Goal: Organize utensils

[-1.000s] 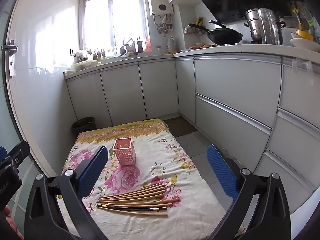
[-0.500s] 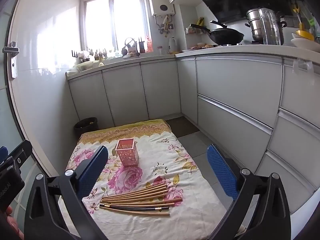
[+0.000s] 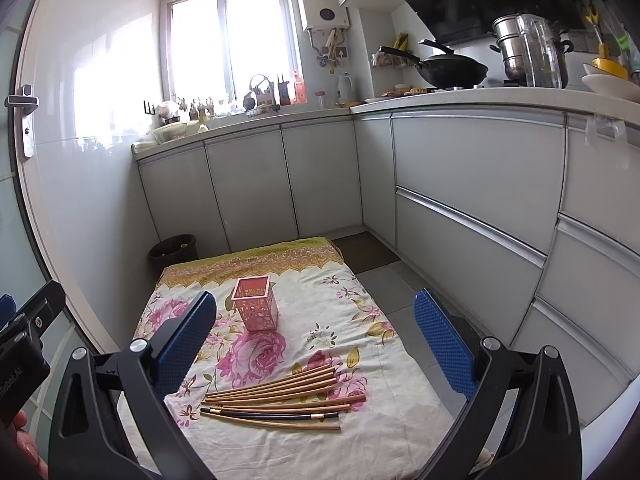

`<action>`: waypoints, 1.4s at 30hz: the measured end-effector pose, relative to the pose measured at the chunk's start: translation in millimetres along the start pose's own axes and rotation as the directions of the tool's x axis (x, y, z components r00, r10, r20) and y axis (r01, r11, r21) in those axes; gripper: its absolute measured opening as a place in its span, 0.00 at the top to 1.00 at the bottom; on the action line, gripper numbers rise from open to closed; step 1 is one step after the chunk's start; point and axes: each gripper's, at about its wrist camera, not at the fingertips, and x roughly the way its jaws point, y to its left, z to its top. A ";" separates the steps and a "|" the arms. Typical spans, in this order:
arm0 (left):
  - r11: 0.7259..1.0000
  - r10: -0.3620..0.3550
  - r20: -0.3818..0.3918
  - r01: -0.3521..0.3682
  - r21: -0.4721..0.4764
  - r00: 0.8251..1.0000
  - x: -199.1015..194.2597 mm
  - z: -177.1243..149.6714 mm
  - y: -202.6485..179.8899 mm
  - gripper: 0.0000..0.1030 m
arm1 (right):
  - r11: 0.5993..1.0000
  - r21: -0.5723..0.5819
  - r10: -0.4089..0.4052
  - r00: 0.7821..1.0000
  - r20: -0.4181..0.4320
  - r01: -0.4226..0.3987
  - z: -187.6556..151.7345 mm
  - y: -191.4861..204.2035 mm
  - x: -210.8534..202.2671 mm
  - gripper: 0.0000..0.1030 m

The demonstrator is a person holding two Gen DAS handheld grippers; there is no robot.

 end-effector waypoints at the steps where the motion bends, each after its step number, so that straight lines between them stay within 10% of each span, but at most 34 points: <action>1: 1.000 0.000 0.000 0.000 0.000 1.000 0.0 0.0 -0.2 0.13 | 1.000 0.000 -0.001 1.000 0.001 0.001 0.5 -0.7 -0.2 0.06; 42: 1.000 -0.004 -0.012 0.004 0.001 1.000 4.7 -2.1 2.8 0.10 | 1.000 0.013 0.007 1.000 -0.018 -0.006 -2.1 -5.9 1.7 0.06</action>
